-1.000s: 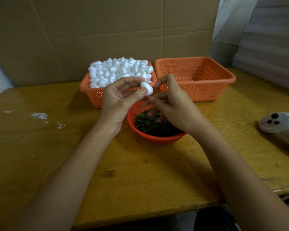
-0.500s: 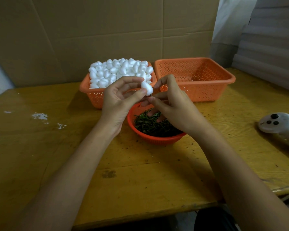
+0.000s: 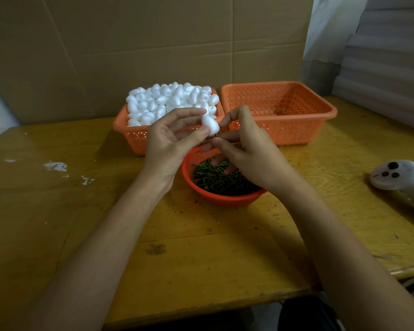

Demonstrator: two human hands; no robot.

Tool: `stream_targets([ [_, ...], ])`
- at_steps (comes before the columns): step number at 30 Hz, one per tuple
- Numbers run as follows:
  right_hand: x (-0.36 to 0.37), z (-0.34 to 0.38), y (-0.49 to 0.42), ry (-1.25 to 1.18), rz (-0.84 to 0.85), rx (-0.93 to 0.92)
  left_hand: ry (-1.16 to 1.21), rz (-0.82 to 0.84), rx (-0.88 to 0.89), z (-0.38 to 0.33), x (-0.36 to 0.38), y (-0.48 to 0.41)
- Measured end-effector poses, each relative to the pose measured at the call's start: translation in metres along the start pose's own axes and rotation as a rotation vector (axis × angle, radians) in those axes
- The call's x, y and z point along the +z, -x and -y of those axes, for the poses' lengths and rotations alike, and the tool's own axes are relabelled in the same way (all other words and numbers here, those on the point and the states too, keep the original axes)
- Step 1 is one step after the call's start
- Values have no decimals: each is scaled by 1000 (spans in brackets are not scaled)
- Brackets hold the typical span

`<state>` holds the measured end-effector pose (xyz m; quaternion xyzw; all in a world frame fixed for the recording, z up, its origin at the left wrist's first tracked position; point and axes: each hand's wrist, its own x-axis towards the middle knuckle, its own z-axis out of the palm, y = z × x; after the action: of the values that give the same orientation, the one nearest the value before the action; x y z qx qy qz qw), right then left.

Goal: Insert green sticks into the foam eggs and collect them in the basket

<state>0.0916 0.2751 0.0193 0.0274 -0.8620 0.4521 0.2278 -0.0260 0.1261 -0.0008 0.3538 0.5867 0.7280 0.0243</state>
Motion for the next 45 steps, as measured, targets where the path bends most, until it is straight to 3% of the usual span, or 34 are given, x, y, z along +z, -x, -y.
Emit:
stream_targets([
  [40, 0, 0, -1, 33, -50, -16, 64, -29, 1, 1, -1, 0],
  [43, -1, -1, -2, 11, -107, -1, -99, -171, 118, 0, -12, -8],
  [45, -4, -1, -2, 15, -159, -8, -373, -282, 222, 3, -26, -11],
])
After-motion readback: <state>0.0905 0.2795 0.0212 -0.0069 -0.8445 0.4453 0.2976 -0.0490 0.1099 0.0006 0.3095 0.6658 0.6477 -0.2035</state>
